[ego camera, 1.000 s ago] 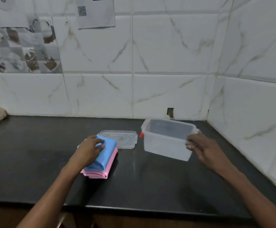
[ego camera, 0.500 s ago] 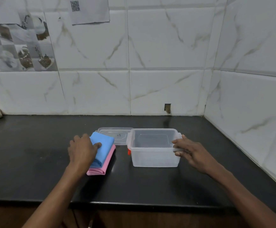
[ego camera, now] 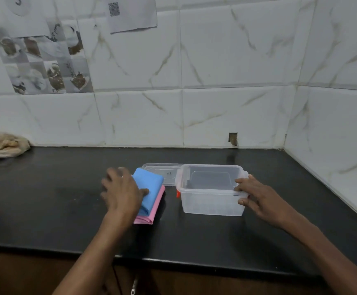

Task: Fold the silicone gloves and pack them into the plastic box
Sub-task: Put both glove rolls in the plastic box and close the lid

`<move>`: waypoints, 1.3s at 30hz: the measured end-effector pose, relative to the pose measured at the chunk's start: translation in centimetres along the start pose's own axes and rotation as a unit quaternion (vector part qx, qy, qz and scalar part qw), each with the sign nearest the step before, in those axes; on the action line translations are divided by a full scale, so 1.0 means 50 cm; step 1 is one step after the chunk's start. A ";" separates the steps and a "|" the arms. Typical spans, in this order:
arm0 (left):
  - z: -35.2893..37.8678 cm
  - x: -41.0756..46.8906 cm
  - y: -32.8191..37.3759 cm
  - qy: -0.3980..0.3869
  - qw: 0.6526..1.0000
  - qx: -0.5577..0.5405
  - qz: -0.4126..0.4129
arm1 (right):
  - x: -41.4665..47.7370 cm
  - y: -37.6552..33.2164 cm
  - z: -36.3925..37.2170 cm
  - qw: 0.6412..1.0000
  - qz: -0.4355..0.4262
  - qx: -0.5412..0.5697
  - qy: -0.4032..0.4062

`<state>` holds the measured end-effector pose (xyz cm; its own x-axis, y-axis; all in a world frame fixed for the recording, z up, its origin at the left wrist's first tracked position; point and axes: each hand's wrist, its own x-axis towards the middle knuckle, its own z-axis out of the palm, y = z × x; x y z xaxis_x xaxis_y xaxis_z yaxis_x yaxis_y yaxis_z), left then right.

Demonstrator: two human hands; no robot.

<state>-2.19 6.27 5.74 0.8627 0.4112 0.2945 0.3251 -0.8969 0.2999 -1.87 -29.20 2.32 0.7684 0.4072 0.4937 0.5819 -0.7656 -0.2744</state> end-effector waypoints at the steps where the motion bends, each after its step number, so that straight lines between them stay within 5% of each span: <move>1: 0.000 -0.002 0.005 0.030 0.997 0.018 0.064 | -0.002 -0.001 0.003 1.000 -0.005 -0.008 -0.004; 4: 0.004 -0.002 0.017 -0.035 0.982 0.055 0.175 | -0.005 -0.006 0.007 1.000 -0.013 -0.011 0.008; 9: 0.033 -0.007 0.008 -0.075 0.975 0.094 0.186 | -0.021 -0.025 0.007 0.997 -0.013 0.055 0.049; 14: 0.043 0.010 -0.010 -0.086 0.974 0.084 0.190 | -0.037 -0.022 0.005 0.968 0.097 0.140 0.185; 17: 0.036 0.025 -0.011 -0.098 0.976 0.082 0.174 | -0.048 -0.014 0.016 0.970 0.117 0.147 0.156; 20: 0.048 0.013 0.012 -0.076 0.979 0.126 0.142 | -0.050 -0.014 0.026 0.975 0.117 0.142 0.128; 24: 0.081 -0.022 0.030 -0.005 0.954 0.222 0.204 | -0.050 -0.021 0.027 0.977 0.115 0.115 0.139; 33: -0.040 0.089 -0.009 0.114 0.978 -0.001 0.177 | -0.023 -0.087 -0.016 0.953 0.072 0.085 0.280; 35: -0.084 0.122 0.002 0.144 0.971 -0.038 0.185 | 0.001 -0.125 -0.029 0.941 0.077 0.144 0.297; 37: -0.118 0.138 0.028 0.174 0.960 -0.060 0.212 | 0.036 -0.171 -0.046 0.904 0.124 0.321 0.252; 39: -0.140 0.133 0.068 0.197 0.942 -0.079 0.259 | 0.082 -0.198 -0.056 0.811 0.200 0.527 0.157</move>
<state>1.90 7.10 15.07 0.6684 -0.0186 0.7436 -0.1888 -0.9712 0.1455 -5.24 -21.37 9.36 0.9425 -0.0414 0.3315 0.3341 0.1132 -0.9357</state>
